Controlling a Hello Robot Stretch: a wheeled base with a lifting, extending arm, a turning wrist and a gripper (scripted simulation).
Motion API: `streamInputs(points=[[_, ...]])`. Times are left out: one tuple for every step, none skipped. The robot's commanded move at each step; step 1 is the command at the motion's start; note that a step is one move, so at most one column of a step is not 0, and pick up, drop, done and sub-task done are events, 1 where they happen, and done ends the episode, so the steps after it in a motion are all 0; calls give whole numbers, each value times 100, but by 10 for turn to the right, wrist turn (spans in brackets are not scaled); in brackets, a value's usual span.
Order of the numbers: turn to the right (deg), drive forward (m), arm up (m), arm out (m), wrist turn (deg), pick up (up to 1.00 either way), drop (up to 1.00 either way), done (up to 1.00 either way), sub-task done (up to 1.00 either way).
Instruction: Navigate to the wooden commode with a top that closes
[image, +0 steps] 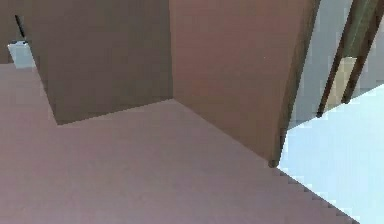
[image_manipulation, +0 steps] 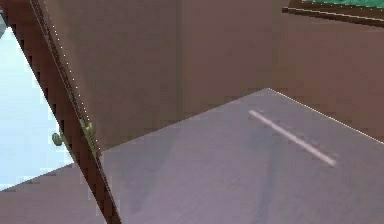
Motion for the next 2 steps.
streamInputs(points=[[60, 0, 0, 0, 0, 0, 0, 0, 0], [0, 30, 0, 0, 0, 0, 0, 0, 0]])
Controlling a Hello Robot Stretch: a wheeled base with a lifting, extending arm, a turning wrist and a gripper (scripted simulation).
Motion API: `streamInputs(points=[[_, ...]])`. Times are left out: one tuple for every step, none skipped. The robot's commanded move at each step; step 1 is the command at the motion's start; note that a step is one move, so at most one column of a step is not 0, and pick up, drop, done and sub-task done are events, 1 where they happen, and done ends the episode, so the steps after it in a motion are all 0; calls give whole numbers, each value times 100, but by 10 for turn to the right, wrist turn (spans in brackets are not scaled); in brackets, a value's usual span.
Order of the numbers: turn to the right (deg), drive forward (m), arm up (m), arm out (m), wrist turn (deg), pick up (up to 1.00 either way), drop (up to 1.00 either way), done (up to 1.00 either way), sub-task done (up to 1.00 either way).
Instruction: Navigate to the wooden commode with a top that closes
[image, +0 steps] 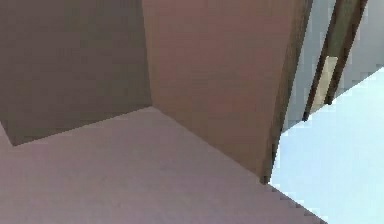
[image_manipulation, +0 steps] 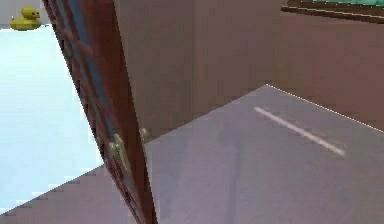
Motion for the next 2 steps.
streamInputs(points=[[240, 0, 0, 0, 0, 0, 0, 0, 0], [30, 0, 0, 0, 0, 0, 0, 0, 0]])
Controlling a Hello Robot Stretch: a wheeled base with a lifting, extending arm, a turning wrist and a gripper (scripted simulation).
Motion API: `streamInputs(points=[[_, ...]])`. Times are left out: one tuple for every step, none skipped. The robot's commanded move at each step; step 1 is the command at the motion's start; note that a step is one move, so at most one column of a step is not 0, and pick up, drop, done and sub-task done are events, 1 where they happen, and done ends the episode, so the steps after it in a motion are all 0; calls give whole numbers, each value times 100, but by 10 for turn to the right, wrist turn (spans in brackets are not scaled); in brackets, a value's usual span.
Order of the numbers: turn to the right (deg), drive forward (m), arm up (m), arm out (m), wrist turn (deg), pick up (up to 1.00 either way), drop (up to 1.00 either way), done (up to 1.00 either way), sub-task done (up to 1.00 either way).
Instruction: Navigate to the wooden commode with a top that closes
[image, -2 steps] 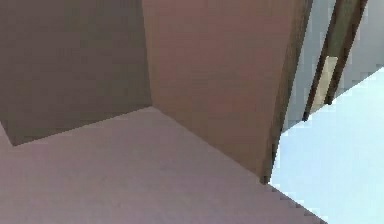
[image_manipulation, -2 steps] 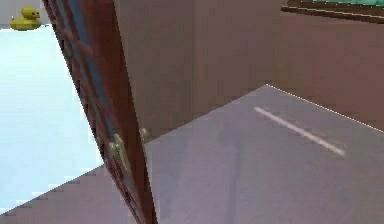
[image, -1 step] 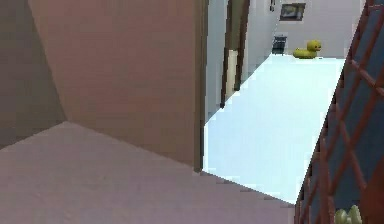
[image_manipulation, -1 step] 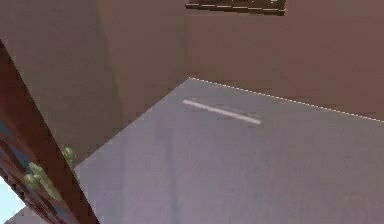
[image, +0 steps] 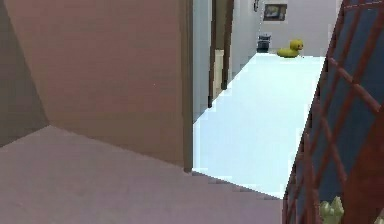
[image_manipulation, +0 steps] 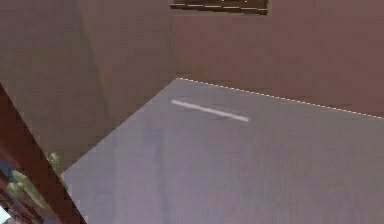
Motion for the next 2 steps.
streamInputs(points=[[0, 15, 0, 0, 0, 0, 0, 0, 0], [0, 25, 0, 0, 0, 0, 0, 0, 0]])
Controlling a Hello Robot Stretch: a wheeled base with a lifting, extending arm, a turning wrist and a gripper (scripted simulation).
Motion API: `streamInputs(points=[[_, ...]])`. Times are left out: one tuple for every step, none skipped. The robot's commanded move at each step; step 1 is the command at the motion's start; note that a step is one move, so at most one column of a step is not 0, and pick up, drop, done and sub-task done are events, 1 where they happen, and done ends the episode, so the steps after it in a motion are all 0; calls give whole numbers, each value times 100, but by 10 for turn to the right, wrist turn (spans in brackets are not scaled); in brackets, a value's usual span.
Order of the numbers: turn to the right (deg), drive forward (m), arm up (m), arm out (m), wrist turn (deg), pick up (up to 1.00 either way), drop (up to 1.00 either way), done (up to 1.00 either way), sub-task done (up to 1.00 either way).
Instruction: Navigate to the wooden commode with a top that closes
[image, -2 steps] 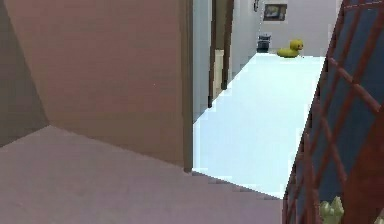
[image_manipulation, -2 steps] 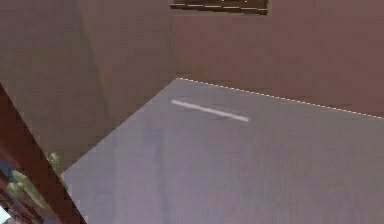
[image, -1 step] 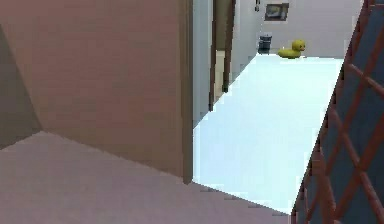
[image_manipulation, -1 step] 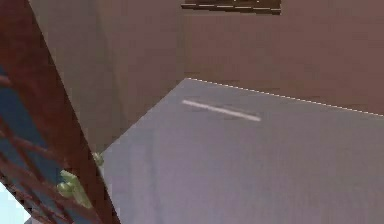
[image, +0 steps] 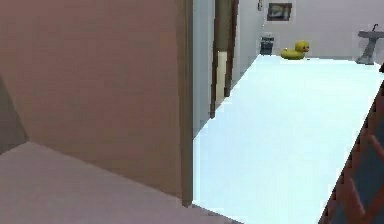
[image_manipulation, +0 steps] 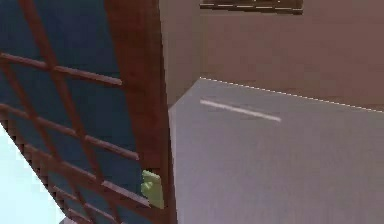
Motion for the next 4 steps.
streamInputs(points=[[210, 0, 0, 0, 0, 0, 0, 0, 0], [30, 0, 0, 0, 0, 0, 0, 0, 0], [0, 100, 0, 0, 0, 0, 0, 0, 0], [0, 20, 0, 0, 0, 0, 0, 0, 0]])
